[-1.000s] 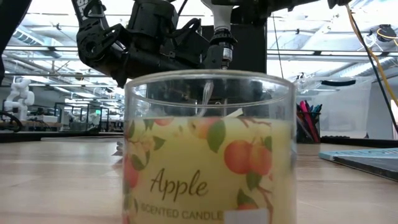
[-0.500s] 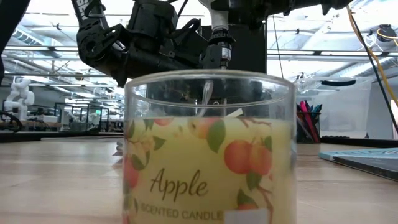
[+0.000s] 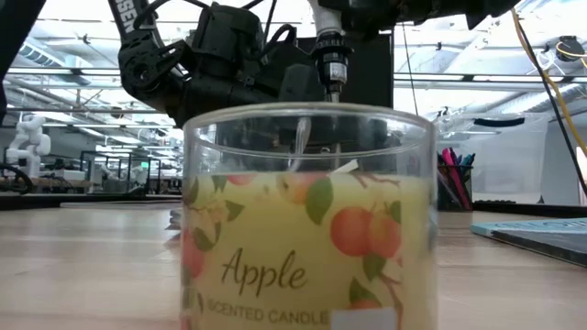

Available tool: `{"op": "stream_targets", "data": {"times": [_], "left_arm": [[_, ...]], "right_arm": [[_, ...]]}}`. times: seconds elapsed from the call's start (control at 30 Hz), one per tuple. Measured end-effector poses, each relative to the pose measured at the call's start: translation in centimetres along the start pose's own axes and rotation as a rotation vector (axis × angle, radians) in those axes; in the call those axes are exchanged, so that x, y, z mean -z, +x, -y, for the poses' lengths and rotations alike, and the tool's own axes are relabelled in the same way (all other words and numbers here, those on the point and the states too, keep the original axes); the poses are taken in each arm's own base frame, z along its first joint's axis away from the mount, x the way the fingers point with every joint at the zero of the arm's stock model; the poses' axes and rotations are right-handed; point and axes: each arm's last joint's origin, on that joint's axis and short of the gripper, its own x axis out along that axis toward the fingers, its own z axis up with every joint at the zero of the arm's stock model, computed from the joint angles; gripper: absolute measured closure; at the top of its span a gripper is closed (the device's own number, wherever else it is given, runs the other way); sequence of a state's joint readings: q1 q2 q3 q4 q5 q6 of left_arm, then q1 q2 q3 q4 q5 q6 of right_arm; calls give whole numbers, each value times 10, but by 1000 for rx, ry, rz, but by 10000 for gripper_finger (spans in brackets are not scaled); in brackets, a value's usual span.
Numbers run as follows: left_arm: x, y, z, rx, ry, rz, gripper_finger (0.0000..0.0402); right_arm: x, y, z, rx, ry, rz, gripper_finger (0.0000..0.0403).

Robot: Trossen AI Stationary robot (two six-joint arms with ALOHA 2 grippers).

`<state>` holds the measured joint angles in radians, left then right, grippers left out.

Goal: Screw lightbulb
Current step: Remove the white lightbulb from the brown lamp

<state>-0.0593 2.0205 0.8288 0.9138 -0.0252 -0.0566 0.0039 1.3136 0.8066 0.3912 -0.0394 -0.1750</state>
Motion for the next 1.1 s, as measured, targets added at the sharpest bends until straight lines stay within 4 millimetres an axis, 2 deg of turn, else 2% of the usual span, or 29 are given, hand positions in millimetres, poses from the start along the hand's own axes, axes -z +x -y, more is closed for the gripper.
{"op": "stream_targets", "data": {"times": [0.27, 0.57, 1.1], "left_arm": [[0, 0, -1, 170, 35, -8, 371], [0, 0, -1, 285, 37, -10, 371], [-1, -2, 5, 458, 22, -10, 371]], "right_arm": [[2, -2, 12, -179, -51, 32, 218], [5, -7, 28, -399, -108, 105, 218], [2, -8, 24, -542, -143, 180, 218]]}}
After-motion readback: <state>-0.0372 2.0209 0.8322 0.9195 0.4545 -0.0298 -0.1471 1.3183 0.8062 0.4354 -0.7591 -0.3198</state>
